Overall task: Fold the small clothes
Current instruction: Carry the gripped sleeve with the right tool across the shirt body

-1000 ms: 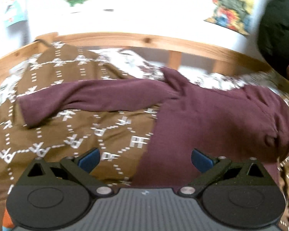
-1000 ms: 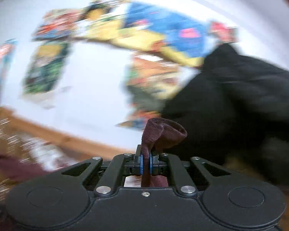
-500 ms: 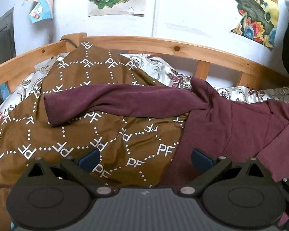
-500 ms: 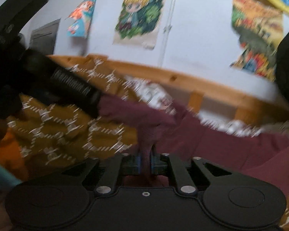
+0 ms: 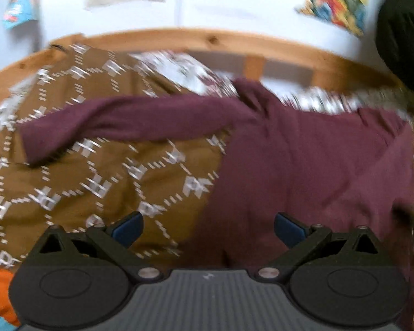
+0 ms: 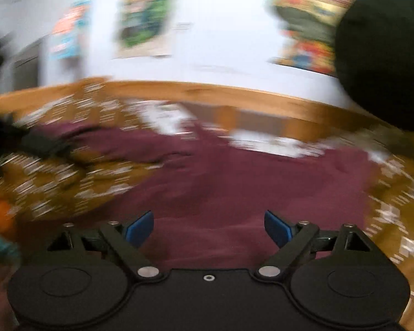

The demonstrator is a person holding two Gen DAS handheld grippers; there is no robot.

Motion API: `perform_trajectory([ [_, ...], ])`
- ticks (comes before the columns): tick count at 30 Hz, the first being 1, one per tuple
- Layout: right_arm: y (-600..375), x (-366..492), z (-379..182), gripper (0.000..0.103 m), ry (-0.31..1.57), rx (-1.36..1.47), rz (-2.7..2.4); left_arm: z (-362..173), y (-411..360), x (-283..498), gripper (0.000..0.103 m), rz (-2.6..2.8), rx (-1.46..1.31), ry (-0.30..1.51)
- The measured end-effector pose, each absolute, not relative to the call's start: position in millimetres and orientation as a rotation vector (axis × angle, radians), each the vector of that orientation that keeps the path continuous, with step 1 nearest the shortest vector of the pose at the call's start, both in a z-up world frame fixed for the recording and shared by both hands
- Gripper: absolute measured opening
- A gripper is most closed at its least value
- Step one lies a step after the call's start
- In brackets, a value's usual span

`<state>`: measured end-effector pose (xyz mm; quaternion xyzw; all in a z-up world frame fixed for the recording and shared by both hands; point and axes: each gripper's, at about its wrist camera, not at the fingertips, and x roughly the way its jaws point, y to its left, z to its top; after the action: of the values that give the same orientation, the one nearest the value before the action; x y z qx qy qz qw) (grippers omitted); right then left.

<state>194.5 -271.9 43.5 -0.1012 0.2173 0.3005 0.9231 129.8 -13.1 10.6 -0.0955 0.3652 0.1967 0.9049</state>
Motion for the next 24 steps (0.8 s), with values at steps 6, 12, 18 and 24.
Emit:
perform_trajectory([
  [6, -321.1, 256.6, 19.2, 0.067, 0.468, -0.085, 0.336, -20.3, -36.5, 147.6, 0.102, 0.397, -0.048, 0.906],
  [12, -333.8, 304.0, 13.5, 0.051, 0.453, -0.042, 0.301, -44.6, -44.3, 152.8, 0.102, 0.396, 0.033, 1.017],
  [18, -350.6, 317.6, 6.1, 0.005, 0.498, 0.08, 0.311, -46.4, -46.7, 154.1, 0.102, 0.406, 0.034, 1.02],
  [24, -365.0, 315.7, 21.3, 0.004, 0.451, 0.135, 0.265, -47.9, -55.1, 154.3, 0.102, 0.379, 0.074, 1.008],
])
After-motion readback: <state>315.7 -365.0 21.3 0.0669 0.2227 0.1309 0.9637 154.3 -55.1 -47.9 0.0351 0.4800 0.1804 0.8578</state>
